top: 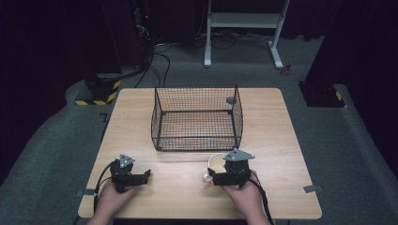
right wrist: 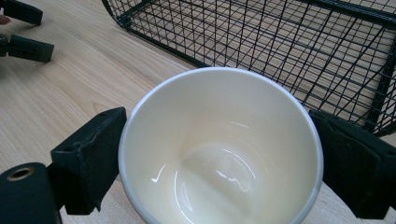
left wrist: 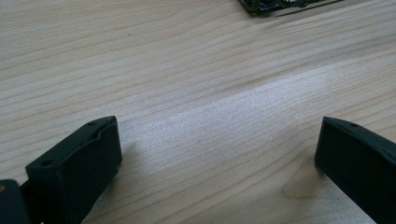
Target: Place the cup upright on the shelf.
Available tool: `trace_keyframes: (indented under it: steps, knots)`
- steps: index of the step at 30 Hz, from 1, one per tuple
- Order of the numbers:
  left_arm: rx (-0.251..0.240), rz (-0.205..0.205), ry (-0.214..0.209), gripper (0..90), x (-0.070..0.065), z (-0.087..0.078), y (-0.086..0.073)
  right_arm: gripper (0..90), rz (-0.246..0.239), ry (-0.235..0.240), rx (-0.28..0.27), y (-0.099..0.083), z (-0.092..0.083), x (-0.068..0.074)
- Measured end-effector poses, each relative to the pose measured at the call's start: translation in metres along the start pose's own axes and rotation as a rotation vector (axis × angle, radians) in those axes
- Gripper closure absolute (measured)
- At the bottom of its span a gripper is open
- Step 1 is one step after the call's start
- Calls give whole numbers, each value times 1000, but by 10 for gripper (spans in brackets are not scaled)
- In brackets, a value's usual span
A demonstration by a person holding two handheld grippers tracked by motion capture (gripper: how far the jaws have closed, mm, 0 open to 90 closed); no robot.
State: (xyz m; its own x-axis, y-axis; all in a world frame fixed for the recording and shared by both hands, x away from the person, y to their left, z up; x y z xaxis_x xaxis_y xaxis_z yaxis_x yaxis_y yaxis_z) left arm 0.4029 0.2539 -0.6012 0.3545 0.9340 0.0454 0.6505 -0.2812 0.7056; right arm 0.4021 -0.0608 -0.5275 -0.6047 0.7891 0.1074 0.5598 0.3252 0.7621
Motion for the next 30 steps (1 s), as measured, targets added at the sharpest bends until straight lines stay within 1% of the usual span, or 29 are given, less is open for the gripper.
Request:
trace_keyframes:
  steps: [4, 13, 15, 18, 20, 23, 24, 26, 30]
  knots:
    - [0, 0, 0, 9, 0, 0, 0, 81, 12, -6, 10, 0, 0, 1]
    - [0, 0, 0, 9, 0, 0, 0, 83, 16, -10, 18, 0, 0, 1]
    - [0, 0, 0, 8, 0, 0, 0, 85, 4, -13, 16, 1, -1, 1]
    - [0, 0, 0, 9, 0, 0, 0, 87, 3, -17, 10, 1, -2, 0]
    - [0, 0, 0, 9, 0, 0, 0, 88, 15, -15, 8, 1, -3, 0]
    - [0, 0, 0, 9, 0, 0, 0, 89, 16, -19, 2, 2, -5, -1]
    - [0, 0, 0, 9, 0, 0, 0, 89, 9, -22, -3, 3, -6, -2]
    - [0, 0, 0, 9, 0, 0, 0, 90, 11, -24, -12, 5, -8, -2]
    - [0, 0, 0, 9, 0, 0, 0, 89, 0, -37, -28, 11, -13, -3]
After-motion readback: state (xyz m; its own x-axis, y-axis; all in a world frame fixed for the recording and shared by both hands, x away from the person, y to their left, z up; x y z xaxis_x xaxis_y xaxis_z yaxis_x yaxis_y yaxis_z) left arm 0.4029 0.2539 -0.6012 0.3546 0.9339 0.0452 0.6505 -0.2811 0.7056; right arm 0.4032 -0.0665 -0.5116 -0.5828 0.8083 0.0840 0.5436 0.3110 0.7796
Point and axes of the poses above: each handheld gripper's, and its own axes: z roughly forward along the jaws, y roughly out of its top, x roughly to its left, the point moved 10 cm from there along z, roughly forward along the jaws, and after that the axes turned 4 degrees about z, right-handed, at the moved point
